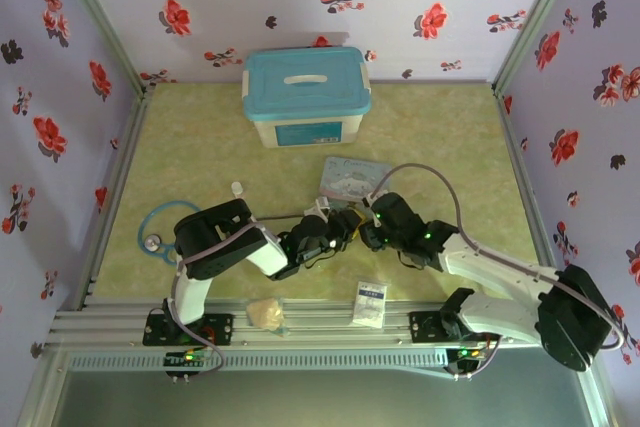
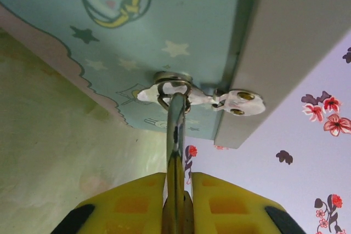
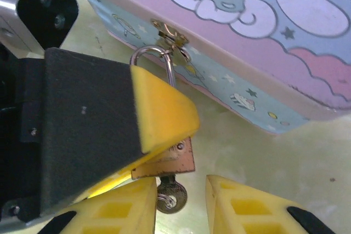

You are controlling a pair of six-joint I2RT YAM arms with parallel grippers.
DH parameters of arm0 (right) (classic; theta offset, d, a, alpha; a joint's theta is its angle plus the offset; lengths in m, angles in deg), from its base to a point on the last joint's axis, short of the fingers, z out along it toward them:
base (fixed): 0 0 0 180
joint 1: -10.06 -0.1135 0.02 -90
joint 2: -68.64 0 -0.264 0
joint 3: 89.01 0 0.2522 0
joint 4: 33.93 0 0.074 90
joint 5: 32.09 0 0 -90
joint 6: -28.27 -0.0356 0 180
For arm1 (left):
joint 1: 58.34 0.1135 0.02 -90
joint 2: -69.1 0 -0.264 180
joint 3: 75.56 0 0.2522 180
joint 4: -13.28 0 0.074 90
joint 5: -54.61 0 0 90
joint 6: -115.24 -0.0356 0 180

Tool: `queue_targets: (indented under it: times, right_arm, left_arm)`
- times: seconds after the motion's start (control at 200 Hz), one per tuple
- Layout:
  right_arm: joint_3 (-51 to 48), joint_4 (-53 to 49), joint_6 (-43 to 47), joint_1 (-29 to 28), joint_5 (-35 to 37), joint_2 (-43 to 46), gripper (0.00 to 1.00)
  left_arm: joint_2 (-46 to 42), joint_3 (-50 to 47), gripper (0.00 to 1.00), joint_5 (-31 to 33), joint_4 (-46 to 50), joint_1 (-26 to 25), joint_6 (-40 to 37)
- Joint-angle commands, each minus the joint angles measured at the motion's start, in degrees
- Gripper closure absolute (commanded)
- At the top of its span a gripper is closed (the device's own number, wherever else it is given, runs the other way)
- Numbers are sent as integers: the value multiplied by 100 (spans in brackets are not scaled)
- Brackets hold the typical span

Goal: Unlock a padlock with a key

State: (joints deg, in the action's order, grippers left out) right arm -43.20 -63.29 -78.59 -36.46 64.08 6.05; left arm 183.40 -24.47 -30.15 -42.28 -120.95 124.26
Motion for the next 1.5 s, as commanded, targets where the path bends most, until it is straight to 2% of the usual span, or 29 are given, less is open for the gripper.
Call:
queue_targets:
  times: [0.0,0.22,0.29,0.335,0.55,0.735,0.955,1.175,1.295,1.495]
  right_arm:
    - [160,68,303,-187,547,-124,71]
    - [67,164,177,-348,471,-174,69]
    - [-115,264,-6,-332,383,8,75]
    - [-195,267,-102,-340,406,95,76]
    - [-61,-468,-443,-336,746,241,72]
    - [-310,101,-332,-339,179,670,63]
    - [43,-94,-14,-393,159,-85,66]
    - [-108,400,76,-441,273,-230,66]
    - [129,328,353,-519,488,-558,67]
    - [413,262,684,-795,1024,-975,78]
  left_arm:
    - [-176,18,100,-74,-468,47,-112]
    - [-193,-26,100,-66,-503,90,-73]
    - [-198,-39,100,-74,-504,100,-84]
    - [-208,-40,100,-73,-504,107,-85]
    - [-182,-13,100,-98,-503,109,-96]
    - [-188,-1,100,-97,-504,109,-93]
    - [-250,-38,100,-99,-503,112,-124]
    - [-240,8,100,-107,-496,83,-120]
    - [-230,12,100,-115,-504,58,-94]
    - [-325,-6,100,-128,-504,30,-100]
